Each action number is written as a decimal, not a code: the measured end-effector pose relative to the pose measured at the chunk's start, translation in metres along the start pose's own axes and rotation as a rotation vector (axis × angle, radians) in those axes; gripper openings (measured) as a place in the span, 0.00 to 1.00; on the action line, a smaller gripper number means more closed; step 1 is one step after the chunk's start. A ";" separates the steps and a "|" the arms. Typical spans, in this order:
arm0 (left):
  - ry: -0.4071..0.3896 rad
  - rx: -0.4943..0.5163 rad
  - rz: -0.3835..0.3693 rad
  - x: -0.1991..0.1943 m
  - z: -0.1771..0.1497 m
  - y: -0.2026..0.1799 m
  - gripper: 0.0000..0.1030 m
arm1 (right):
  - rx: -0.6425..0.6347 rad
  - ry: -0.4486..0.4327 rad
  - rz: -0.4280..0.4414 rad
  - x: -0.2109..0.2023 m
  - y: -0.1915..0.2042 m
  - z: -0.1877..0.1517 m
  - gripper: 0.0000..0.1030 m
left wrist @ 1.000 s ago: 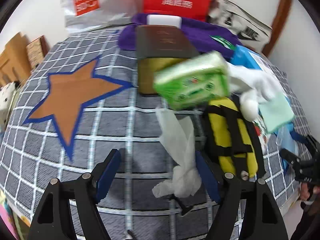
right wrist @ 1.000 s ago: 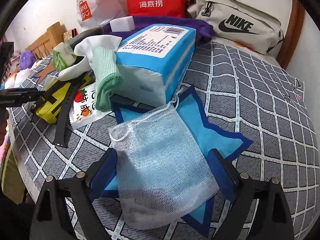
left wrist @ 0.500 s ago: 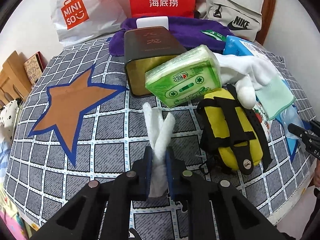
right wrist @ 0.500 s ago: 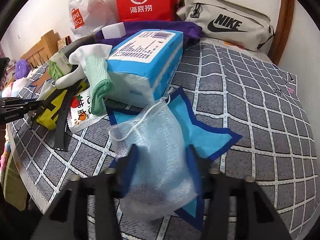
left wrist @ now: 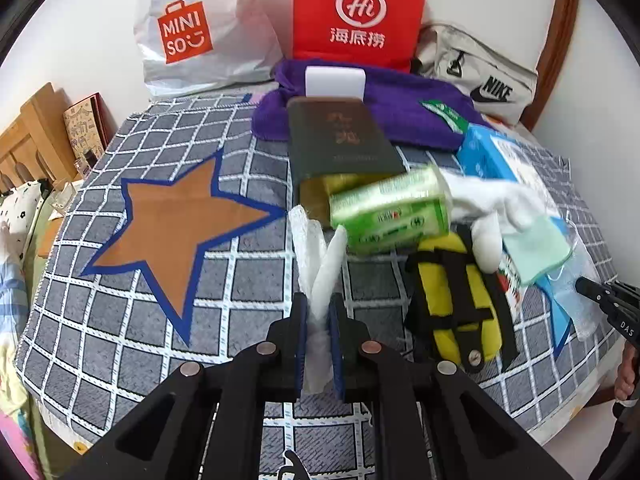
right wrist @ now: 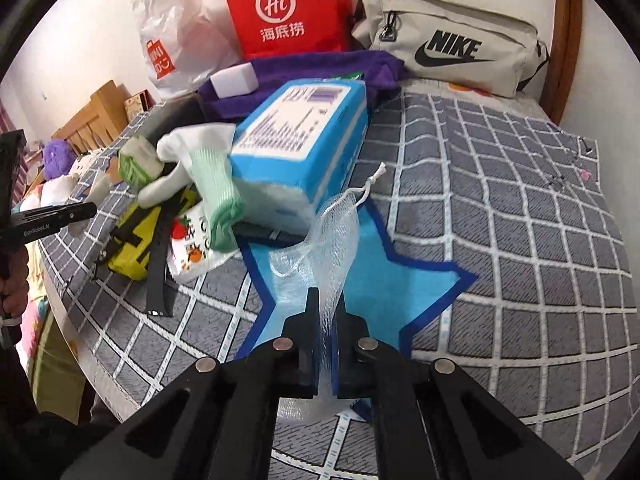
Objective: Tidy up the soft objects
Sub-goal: 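Carry both to the purple towel while the left tool drops the tissue by the block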
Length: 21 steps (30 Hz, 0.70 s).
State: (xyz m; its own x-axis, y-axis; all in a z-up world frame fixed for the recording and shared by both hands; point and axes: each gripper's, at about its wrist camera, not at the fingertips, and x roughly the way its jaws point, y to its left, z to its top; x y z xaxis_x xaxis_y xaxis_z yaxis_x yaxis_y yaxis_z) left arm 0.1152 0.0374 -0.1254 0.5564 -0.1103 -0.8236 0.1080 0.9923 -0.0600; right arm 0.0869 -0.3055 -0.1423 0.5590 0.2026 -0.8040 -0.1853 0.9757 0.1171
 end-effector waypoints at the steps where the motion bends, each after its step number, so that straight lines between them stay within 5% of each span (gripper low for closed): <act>1: -0.006 -0.002 0.000 -0.002 0.002 0.001 0.11 | 0.001 -0.004 -0.006 -0.002 -0.001 0.002 0.04; 12: -0.069 -0.016 0.021 -0.022 0.041 0.003 0.11 | 0.015 -0.100 -0.038 -0.031 -0.010 0.060 0.04; 21: -0.084 -0.016 0.022 -0.019 0.070 0.000 0.11 | 0.015 -0.100 0.025 -0.019 -0.012 0.092 0.03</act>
State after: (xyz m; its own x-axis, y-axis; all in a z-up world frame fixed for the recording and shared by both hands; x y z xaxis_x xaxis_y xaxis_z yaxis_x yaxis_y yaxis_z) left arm 0.1627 0.0354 -0.0700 0.6259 -0.0925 -0.7744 0.0827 0.9952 -0.0520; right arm 0.1532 -0.3134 -0.0750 0.6327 0.2333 -0.7384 -0.1883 0.9713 0.1454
